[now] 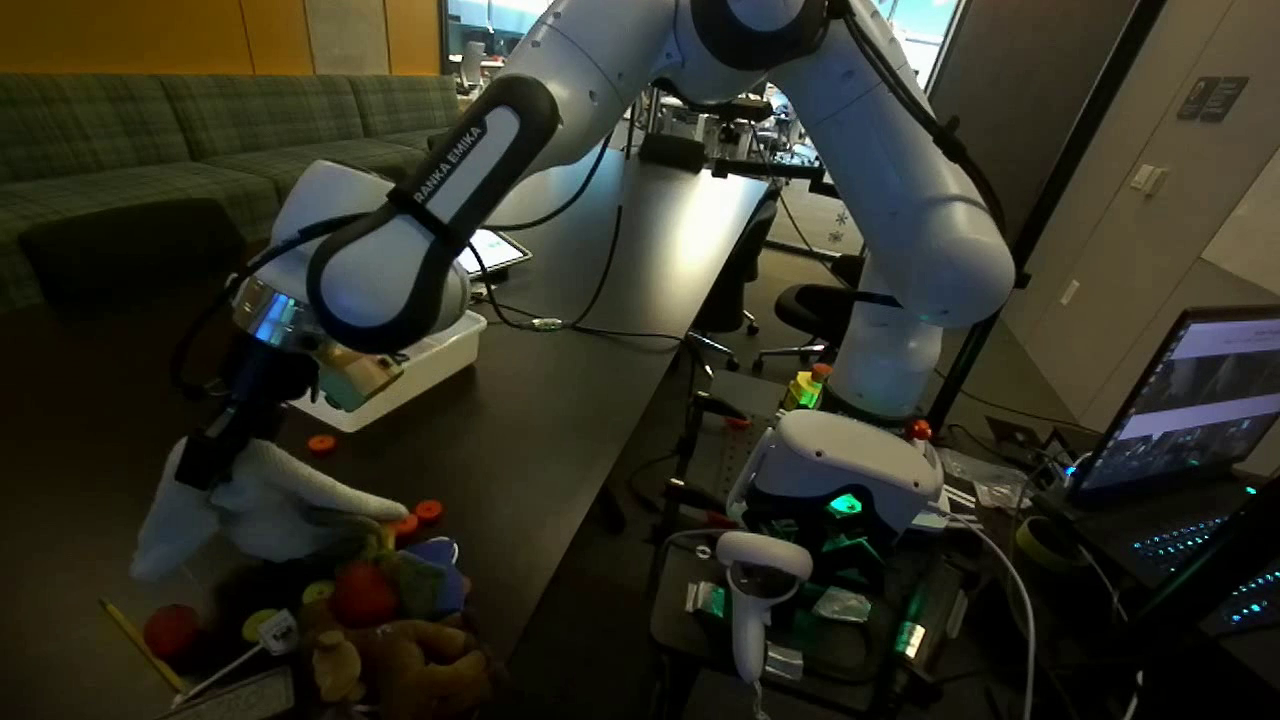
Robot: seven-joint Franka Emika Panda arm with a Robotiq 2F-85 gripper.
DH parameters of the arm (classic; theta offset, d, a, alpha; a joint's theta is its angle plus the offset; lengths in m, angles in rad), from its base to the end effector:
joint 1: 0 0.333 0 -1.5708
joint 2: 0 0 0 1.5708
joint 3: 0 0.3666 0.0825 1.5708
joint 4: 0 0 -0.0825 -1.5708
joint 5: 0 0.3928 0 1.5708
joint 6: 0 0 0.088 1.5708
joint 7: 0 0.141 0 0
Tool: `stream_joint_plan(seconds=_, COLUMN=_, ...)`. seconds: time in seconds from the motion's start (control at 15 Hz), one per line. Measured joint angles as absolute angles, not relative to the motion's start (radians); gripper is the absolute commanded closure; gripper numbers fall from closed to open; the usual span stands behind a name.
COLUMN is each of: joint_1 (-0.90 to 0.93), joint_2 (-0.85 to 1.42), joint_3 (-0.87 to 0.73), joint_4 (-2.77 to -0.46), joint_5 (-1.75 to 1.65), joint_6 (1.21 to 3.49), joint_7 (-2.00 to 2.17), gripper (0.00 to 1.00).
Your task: Use the towel sweep the things on the table to the left and then put the towel in the white bin
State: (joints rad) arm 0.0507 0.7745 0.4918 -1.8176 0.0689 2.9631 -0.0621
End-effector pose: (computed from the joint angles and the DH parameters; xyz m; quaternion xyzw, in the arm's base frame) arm 0.6542 0.3360 0.1982 -0.9486 -0.1620 -0.1724 0.2102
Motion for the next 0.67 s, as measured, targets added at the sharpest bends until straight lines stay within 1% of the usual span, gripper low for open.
stream_joint_plan(seconds=0.33, joint_1=0.083, joint_2=0.715, joint_3=0.417, joint_4=-1.751, joint_5=0.079, joint_6=2.981, joint_7=-0.017, gripper=0.99)
stream_joint_plan(seconds=0.67, joint_1=0.131, joint_2=0.678, joint_3=0.265, joint_4=-1.656, joint_5=0.084, joint_6=2.974, joint_7=0.053, gripper=0.99)
